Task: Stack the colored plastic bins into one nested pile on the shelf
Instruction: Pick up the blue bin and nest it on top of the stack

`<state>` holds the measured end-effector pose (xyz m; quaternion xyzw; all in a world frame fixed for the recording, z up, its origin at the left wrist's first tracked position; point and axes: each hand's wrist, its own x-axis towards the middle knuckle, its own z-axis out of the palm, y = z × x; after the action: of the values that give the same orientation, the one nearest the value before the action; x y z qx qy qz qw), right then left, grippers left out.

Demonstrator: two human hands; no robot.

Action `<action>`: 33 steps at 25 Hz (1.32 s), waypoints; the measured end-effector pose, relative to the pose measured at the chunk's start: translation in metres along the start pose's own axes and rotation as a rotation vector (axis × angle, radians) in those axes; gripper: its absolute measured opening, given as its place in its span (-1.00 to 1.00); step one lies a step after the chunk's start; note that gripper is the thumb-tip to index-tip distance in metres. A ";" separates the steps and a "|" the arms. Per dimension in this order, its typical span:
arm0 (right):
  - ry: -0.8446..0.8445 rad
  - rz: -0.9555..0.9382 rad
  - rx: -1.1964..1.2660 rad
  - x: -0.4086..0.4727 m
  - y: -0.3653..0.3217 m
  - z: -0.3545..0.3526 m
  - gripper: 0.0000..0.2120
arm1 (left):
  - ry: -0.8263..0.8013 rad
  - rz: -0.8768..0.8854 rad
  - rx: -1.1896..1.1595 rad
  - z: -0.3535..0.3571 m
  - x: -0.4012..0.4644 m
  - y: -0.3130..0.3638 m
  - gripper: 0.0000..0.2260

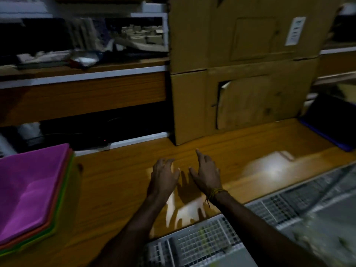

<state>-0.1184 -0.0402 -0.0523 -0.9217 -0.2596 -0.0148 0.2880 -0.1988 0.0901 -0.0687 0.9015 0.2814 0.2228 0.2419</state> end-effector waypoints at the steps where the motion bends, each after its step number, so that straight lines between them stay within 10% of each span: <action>1: 0.008 0.039 -0.010 0.002 0.029 -0.014 -0.34 | -0.035 0.024 -0.008 0.020 0.001 0.025 -0.59; 18: 0.284 0.403 -0.084 0.015 0.349 -0.182 -0.41 | -0.415 0.370 -0.113 0.247 0.008 0.320 -0.55; 33: 0.515 0.485 -0.255 0.211 0.548 -0.309 -0.52 | -0.525 0.431 -0.356 0.431 0.146 0.502 -0.52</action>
<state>0.3693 -0.4910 -0.0441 -0.9510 0.0510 -0.2095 0.2218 0.3415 -0.3177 -0.0858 0.9103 -0.0291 0.0752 0.4060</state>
